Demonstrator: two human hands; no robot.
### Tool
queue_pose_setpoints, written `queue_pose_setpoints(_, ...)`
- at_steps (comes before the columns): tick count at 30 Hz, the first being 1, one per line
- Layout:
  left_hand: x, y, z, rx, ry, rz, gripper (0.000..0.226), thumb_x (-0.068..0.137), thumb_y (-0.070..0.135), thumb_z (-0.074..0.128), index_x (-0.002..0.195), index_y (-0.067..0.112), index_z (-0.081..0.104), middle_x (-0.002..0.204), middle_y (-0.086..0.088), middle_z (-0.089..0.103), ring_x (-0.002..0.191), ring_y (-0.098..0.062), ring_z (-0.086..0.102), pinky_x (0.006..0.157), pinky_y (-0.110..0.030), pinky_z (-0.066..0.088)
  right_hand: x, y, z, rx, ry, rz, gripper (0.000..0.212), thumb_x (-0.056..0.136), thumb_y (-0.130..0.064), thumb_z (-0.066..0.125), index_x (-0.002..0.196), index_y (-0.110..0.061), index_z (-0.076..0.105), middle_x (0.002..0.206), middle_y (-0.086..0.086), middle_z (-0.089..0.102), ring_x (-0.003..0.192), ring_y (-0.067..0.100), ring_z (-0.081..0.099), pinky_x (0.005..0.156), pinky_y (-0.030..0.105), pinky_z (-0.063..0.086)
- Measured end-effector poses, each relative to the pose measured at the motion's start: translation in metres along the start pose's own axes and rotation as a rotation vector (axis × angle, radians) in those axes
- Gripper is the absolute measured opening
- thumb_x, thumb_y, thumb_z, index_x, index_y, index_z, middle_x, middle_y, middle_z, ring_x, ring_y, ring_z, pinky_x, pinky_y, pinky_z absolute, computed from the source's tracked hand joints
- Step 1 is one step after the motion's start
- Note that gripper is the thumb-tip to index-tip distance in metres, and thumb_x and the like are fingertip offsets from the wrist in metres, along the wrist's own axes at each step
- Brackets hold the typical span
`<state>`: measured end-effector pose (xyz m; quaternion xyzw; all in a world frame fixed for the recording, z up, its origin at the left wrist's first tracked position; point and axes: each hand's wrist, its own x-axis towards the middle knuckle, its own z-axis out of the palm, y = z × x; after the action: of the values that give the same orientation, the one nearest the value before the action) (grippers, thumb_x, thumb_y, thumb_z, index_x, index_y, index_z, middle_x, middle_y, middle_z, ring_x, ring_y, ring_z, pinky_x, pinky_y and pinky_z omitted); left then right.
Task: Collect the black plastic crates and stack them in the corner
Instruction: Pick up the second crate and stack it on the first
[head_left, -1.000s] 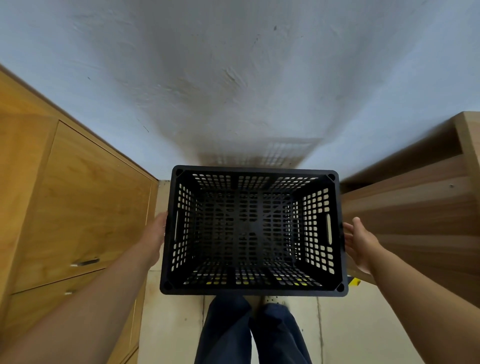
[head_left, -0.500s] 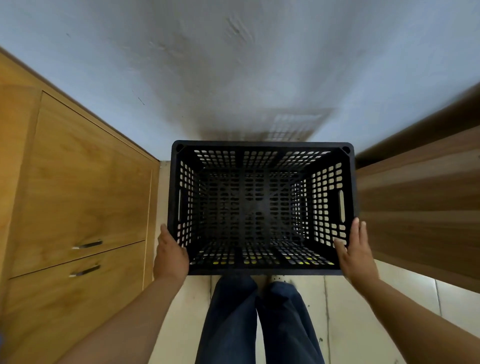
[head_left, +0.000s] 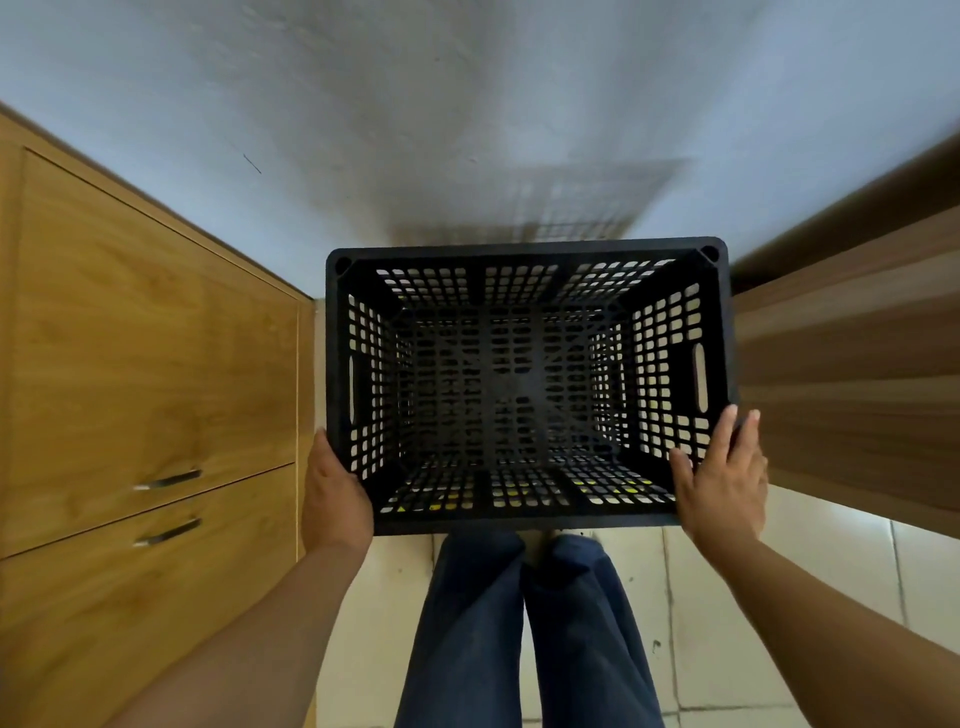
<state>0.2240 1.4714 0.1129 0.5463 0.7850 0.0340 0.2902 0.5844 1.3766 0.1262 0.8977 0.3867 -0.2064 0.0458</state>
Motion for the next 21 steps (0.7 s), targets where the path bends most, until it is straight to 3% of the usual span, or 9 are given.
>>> queue_pose_setpoints(4, 0.001, -0.001, 0.004, 0.01, 0.037, 0.024, 0.068, 0.088, -0.007, 0.049, 0.147, 0.003, 0.019, 0.149, -0.018, 0.033, 0.135, -0.033, 0.038, 0.11, -0.042, 0.036, 0.004, -0.004, 0.008, -0.087, 0.016, 0.051, 0.079, 0.093, -0.05, 0.036, 0.15, -0.012, -0.002, 0.158, 0.019, 0.0, 0.146, 0.032, 0.004, 0.116, 0.048, 0.002)
queue_pose_setpoints(10, 0.005, 0.0, -0.005, 0.042, -0.035, 0.078, 0.068, 0.091, 0.003, 0.05, 0.148, 0.002, 0.012, 0.152, -0.021, 0.025, 0.139, -0.035, 0.029, 0.114, -0.044, 0.029, 0.005, -0.007, 0.0, -0.07, -0.003, 0.063, 0.08, 0.092, -0.049, 0.039, 0.151, -0.011, 0.001, 0.158, 0.019, 0.003, 0.145, 0.033, 0.005, 0.115, 0.052, 0.001)
queue_pose_setpoints(15, 0.058, 0.039, -0.029, 0.281, -0.044, 0.301, 0.081, 0.093, 0.033, 0.05, 0.15, 0.01, -0.004, 0.16, -0.012, -0.004, 0.146, -0.031, 0.005, 0.118, -0.047, 0.014, 0.045, -0.024, -0.024, -0.052, 0.046, -0.124, 0.079, 0.093, -0.044, 0.044, 0.15, -0.007, 0.005, 0.159, 0.017, 0.0, 0.146, 0.029, 0.0, 0.118, 0.043, 0.0)
queue_pose_setpoints(18, 0.111, 0.068, -0.033, 0.47, -0.027, 0.421, 0.091, 0.092, 0.042, 0.048, 0.148, 0.009, -0.015, 0.158, -0.012, -0.016, 0.146, -0.024, -0.014, 0.119, -0.039, -0.005, 0.087, -0.042, -0.037, -0.094, 0.055, -0.224, 0.081, 0.094, -0.044, 0.04, 0.149, -0.003, -0.003, 0.158, 0.017, -0.008, 0.146, 0.026, -0.008, 0.119, 0.038, -0.001)
queue_pose_setpoints(21, 0.152, 0.096, -0.035, 0.557, -0.024, 0.519, 0.094, 0.091, 0.045, 0.047, 0.146, 0.008, -0.019, 0.157, -0.012, -0.022, 0.144, -0.021, -0.02, 0.117, -0.037, -0.01, 0.127, -0.064, -0.05, -0.147, 0.059, -0.269, 0.082, 0.095, -0.046, 0.036, 0.148, -0.002, -0.009, 0.158, 0.015, -0.013, 0.145, 0.023, -0.014, 0.119, 0.035, -0.005)
